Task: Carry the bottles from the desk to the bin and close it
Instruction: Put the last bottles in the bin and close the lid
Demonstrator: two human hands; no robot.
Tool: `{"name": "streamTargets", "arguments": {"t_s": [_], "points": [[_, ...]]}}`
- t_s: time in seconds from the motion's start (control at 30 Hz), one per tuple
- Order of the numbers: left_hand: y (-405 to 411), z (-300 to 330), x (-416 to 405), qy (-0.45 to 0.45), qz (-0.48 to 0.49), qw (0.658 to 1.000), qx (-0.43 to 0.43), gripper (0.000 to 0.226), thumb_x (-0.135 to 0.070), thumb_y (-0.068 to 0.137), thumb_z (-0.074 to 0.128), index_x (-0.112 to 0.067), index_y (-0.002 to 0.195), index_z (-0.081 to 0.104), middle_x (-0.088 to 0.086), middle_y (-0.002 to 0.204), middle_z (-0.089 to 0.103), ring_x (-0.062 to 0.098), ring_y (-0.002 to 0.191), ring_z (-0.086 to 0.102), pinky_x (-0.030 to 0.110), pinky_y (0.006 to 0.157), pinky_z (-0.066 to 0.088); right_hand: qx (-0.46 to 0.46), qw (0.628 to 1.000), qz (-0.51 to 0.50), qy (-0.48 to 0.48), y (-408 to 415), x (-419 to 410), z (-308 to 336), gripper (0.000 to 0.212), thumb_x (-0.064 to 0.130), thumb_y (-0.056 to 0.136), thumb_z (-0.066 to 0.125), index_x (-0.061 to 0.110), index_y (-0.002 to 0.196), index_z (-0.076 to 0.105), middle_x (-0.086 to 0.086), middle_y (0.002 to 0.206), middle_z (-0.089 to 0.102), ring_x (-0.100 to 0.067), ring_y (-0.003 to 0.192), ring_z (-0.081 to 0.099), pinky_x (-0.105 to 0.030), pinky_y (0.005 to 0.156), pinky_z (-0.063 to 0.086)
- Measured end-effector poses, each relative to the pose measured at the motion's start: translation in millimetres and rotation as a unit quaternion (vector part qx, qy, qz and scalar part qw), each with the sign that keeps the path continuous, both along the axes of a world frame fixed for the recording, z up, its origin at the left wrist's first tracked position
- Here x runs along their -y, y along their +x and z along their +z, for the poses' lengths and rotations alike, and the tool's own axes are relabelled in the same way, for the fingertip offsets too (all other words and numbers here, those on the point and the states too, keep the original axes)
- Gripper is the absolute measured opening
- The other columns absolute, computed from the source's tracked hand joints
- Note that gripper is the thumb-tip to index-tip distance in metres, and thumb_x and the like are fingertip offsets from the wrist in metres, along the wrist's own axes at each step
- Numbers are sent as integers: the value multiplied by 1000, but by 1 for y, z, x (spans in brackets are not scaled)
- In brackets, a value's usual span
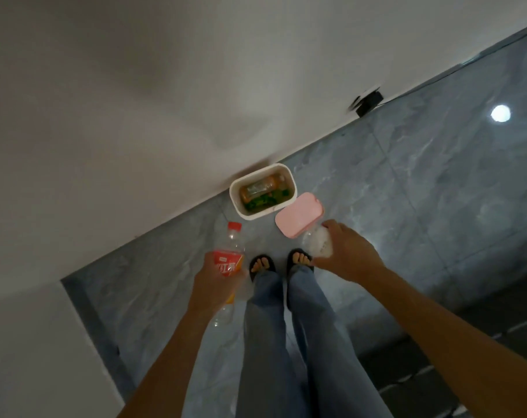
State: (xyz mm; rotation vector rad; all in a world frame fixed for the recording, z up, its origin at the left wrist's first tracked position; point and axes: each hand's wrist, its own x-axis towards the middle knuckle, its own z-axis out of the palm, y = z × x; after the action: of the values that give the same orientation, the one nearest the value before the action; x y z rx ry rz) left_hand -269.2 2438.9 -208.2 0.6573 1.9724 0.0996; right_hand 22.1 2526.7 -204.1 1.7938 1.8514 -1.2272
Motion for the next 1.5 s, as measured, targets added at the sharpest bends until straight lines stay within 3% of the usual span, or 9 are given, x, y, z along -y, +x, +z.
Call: {"name": "streamTargets", "arguments": {"t_s": [0.2,0.37,0.63,0.77,0.9,1.03,1.2,1.33,1.5], "points": [[-1,-119,-107,118,-40,992,19,51,-41,75,77,-40,116,46,-8,94,66,10,74,69,18,50,49,-16,980,130,149,-68,-54,-142,71,42,77,78,24,138,47,-2,138,51,-25,122,55,-41,103,46],[-12,-218,-162,192,-110,975,-6,72,-47,69,77,-34,133,46,-11,111,62,10,92,65,27,69,55,-39,970,154,185,-118,-86,-259,74,30,82,74,21,146,39,-3,143,51,-26,131,50,-42,112,41],[0,-336,-187,224,-242,944,-25,84,-49,78,80,-27,147,37,-1,135,58,18,115,59,41,98,54,-42,984,145,98,-146,-110,-385,74,46,88,70,31,151,33,-1,156,42,-29,146,37,-51,122,28],[10,-361,-193,247,-306,916,-79,86,-57,75,77,-27,147,38,-1,135,61,22,116,62,35,93,48,-36,990,137,21,-140,-120,-410,64,47,90,65,32,145,38,-2,144,53,-28,134,50,-48,116,38],[16,-371,-194,287,-351,881,-136,80,-57,74,71,-27,143,42,-1,128,65,21,110,64,32,86,49,-80,984,157,31,-130,-119,-411,47,40,95,60,27,138,47,-3,131,63,-23,124,57,-27,110,32],[19,-378,-189,278,-359,878,-151,71,-47,83,67,-22,145,44,5,136,61,27,122,60,48,103,50,-66,972,218,59,-123,-112,-403,43,38,101,48,23,141,50,-3,137,62,-25,128,56,-41,114,41],[28,-391,-186,253,-372,873,-189,76,-48,78,74,-20,140,41,7,136,61,30,122,60,49,101,50,-69,965,196,160,-105,-89,-385,34,38,103,42,21,124,62,0,125,69,-23,111,65,-40,103,50],[32,-403,-181,252,-381,864,-211,84,-63,75,65,-18,142,41,9,140,57,31,128,56,48,105,46,-52,961,200,185,-92,-64,-382,34,42,102,39,23,120,62,0,118,72,-23,107,67,-44,109,44],[30,-422,-177,257,-399,848,-236,76,-49,84,71,-19,147,42,7,144,53,29,133,50,48,110,39,-64,944,202,254,-80,-43,-387,34,34,98,55,19,125,68,-3,125,72,-23,119,65,-52,116,37]]}}
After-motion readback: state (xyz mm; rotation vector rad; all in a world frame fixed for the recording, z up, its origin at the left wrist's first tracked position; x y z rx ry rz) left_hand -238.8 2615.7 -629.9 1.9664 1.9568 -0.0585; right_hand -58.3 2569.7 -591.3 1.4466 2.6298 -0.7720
